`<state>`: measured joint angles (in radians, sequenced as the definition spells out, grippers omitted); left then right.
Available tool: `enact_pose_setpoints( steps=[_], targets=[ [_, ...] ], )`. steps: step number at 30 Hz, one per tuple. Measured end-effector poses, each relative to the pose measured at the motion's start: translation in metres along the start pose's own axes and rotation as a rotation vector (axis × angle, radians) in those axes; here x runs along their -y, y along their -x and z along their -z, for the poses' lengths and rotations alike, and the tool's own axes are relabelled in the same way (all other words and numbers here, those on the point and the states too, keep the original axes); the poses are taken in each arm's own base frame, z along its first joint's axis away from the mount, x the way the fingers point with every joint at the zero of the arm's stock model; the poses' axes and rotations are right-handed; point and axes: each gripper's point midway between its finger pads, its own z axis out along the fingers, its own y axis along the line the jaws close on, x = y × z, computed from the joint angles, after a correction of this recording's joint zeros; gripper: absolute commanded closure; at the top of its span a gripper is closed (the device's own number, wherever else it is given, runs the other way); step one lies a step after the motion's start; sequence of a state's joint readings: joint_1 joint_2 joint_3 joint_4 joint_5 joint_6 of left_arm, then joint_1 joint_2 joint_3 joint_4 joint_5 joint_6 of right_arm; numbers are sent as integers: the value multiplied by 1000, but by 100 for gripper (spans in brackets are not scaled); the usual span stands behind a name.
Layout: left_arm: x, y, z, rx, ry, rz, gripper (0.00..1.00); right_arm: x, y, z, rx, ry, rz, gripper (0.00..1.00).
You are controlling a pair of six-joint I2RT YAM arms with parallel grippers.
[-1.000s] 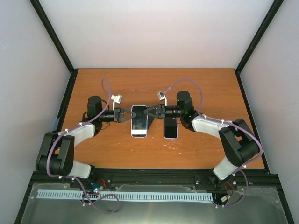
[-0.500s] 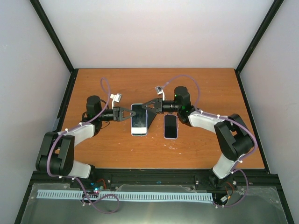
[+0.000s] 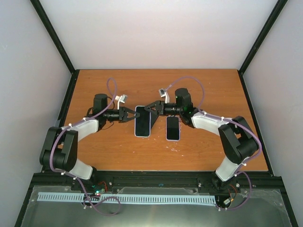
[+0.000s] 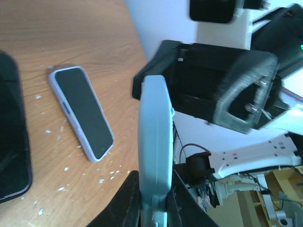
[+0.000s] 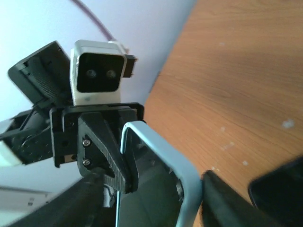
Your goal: Put the phone into the phone case
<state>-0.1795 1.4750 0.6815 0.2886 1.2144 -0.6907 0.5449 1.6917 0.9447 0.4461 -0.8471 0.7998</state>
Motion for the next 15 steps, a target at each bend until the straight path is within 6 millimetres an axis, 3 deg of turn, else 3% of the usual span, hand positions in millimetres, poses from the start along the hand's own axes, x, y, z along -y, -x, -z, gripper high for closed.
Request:
enact_pose_setpoints(
  steps=[3,6,11,15],
  targets=[
    [-19,3,-4,-13,52,57,100,10,0,8,17,-94,-3,19],
    [-42,11,-1,4,128,117,99,2,6,23,51,-159,36,0],
    [-81,23,11,29,216,233,98,-29,18,52,120,-213,133,0],
    [-113,39,23,46,310,296,98,-31,11,64,126,-251,148,0]
  ],
)
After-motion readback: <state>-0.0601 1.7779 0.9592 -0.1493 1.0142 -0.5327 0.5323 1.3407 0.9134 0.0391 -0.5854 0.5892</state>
